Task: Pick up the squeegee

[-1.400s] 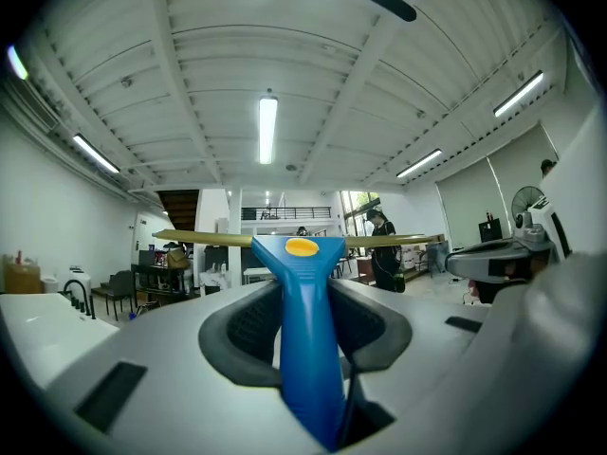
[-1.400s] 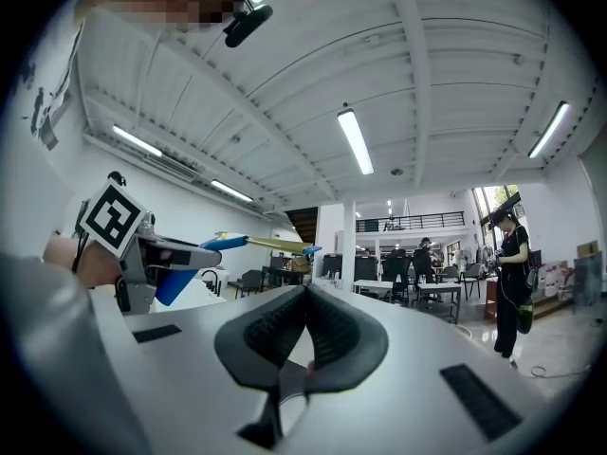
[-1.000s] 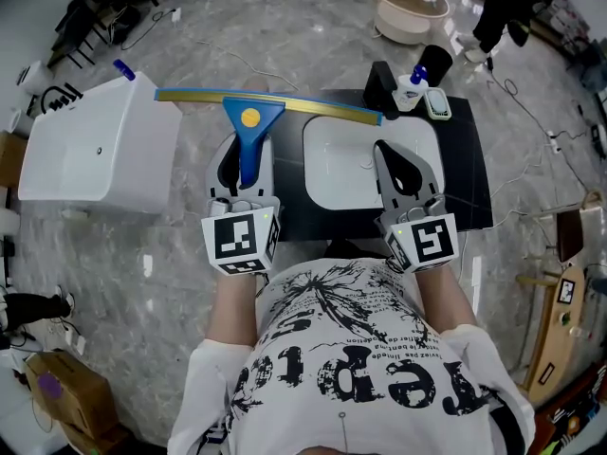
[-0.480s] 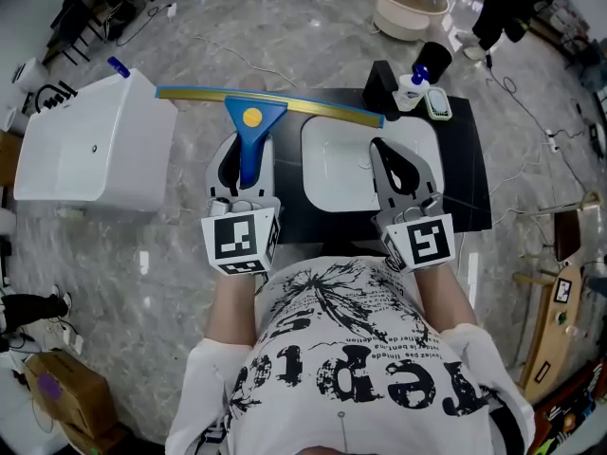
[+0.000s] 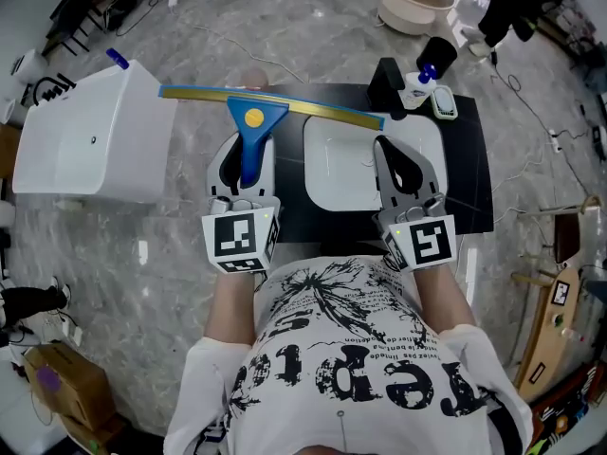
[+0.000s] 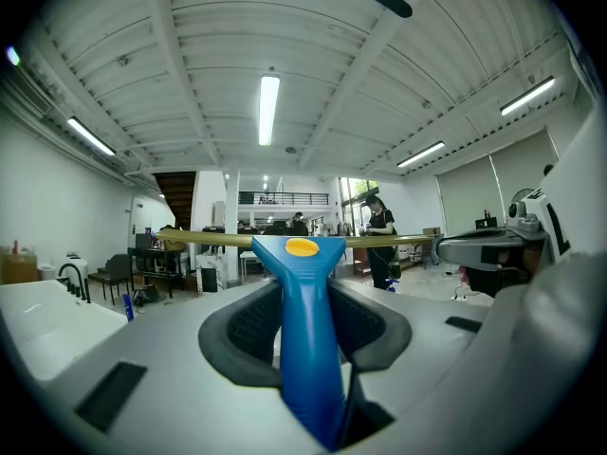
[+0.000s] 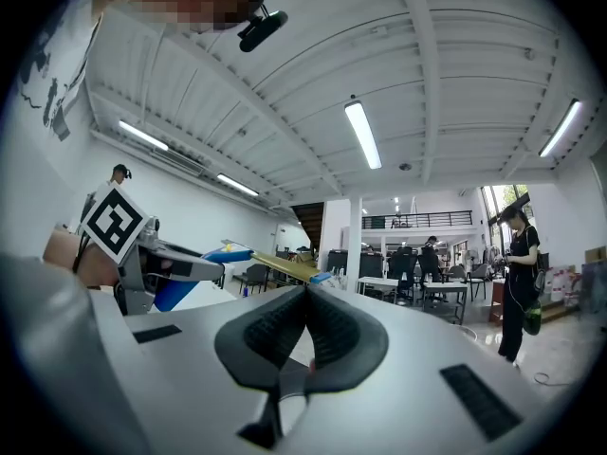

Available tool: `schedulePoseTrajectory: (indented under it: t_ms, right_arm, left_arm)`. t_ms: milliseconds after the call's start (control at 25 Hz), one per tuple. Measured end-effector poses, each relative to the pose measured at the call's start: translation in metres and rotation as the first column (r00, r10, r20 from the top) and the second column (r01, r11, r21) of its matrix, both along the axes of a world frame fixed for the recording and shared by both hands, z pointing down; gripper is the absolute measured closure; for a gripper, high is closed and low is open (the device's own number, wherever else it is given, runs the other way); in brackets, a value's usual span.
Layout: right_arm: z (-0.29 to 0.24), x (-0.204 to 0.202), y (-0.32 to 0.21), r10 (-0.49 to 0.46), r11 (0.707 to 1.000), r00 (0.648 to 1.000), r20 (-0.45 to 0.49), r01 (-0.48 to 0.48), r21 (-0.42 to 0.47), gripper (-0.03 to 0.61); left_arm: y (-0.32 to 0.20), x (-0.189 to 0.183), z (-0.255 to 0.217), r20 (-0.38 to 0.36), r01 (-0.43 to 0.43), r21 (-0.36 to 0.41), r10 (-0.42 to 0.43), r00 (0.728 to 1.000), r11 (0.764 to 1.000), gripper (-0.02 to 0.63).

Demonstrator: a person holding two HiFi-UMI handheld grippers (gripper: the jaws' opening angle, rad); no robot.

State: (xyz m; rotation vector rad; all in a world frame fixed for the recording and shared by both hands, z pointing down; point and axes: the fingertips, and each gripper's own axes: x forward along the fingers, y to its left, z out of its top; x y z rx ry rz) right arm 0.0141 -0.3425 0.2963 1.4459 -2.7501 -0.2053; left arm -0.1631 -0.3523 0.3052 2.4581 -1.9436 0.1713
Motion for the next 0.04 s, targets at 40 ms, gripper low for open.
schedulePoseTrajectory:
  t_ms: [40]
  right_arm:
    - [0.0005,0.0002,-0.0021,0.002,1.0,1.0,0.002,-0.002,-0.001,0.566]
  left_arm:
    - [-0.0025,-0.0007,0.0016,0.0,-0.002,-0.003,0.002,1.0,1.0,0.466]
